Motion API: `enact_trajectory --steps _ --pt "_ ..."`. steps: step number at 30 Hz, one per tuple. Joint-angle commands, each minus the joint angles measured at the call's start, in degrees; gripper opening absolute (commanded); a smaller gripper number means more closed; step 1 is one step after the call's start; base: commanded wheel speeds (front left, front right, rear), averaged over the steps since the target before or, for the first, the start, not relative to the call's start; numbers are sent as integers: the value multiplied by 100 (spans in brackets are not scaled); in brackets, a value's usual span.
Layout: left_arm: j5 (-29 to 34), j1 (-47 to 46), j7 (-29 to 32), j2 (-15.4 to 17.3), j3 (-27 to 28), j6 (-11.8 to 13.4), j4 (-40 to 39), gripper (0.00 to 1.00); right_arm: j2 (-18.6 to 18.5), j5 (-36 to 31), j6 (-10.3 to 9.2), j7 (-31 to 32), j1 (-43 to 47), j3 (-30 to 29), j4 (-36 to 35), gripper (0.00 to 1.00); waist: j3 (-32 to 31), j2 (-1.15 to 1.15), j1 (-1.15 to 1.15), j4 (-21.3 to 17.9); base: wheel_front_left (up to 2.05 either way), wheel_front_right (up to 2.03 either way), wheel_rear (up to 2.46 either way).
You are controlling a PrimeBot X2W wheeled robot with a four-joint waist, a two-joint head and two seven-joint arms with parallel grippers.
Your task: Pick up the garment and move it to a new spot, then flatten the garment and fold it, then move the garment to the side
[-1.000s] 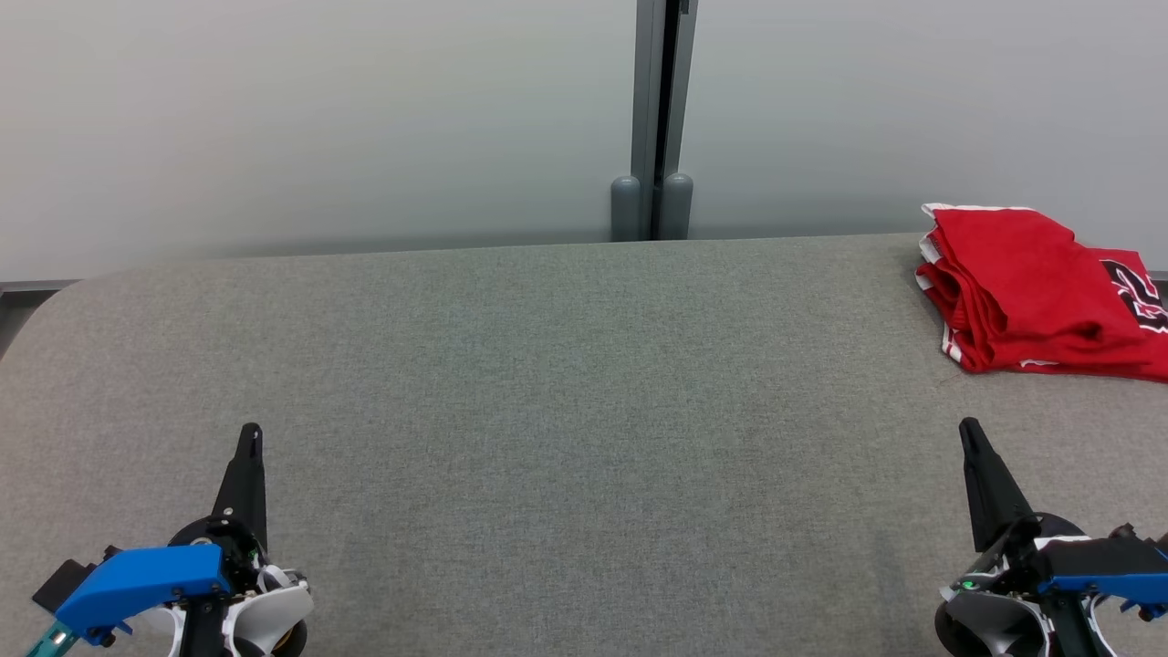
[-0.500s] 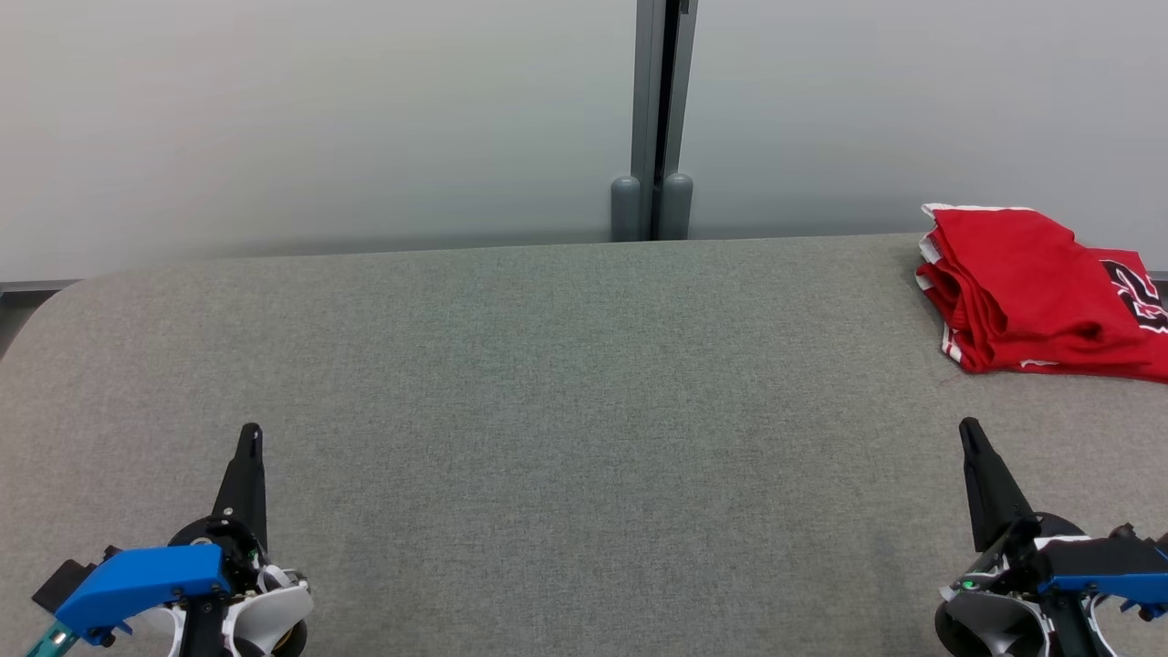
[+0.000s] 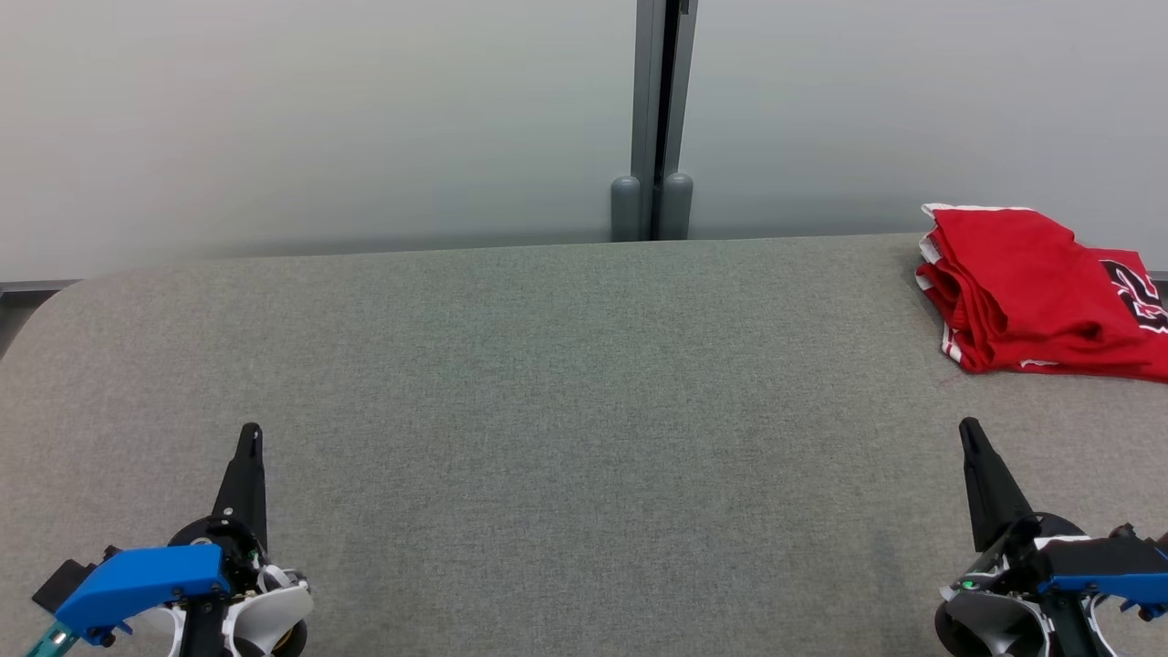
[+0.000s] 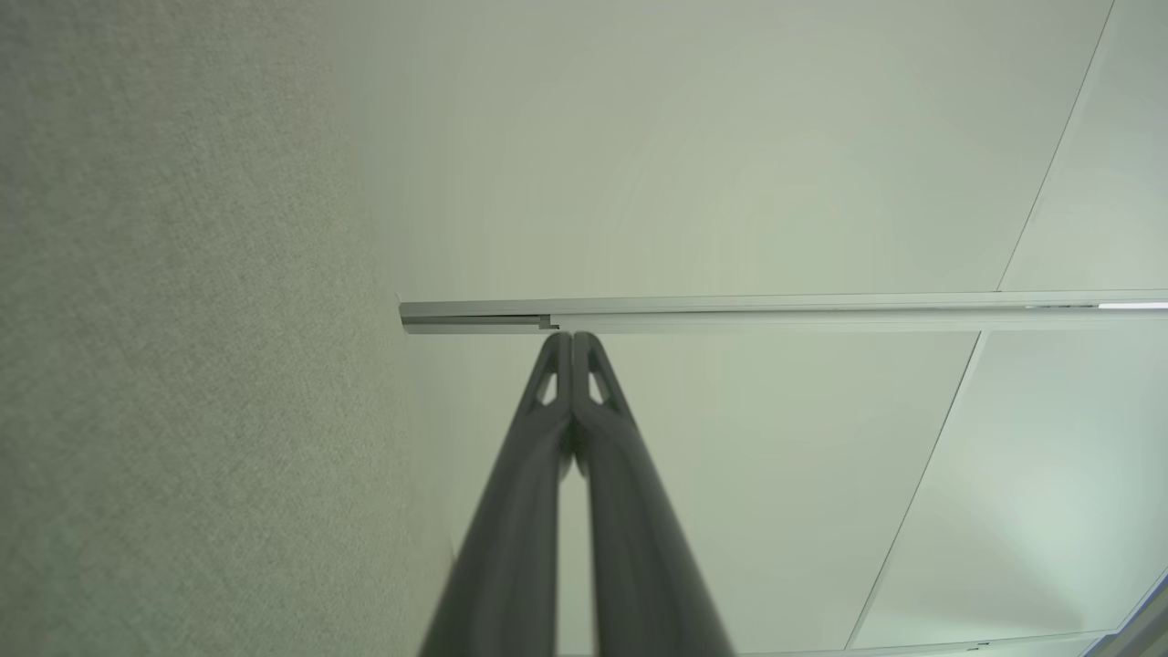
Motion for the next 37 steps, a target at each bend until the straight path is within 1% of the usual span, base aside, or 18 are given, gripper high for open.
enact_trajectory --steps 1,37 --pt "-13 -55 21 -10 11 -25 -22 0 -42 16 2 14 -62 -15 7 0 0 1 0 0 0 0 0" --pt "-13 -55 20 -10 10 -25 -23 0 -41 16 2 13 -61 -14 7 0 0 1 0 0 0 0 0"
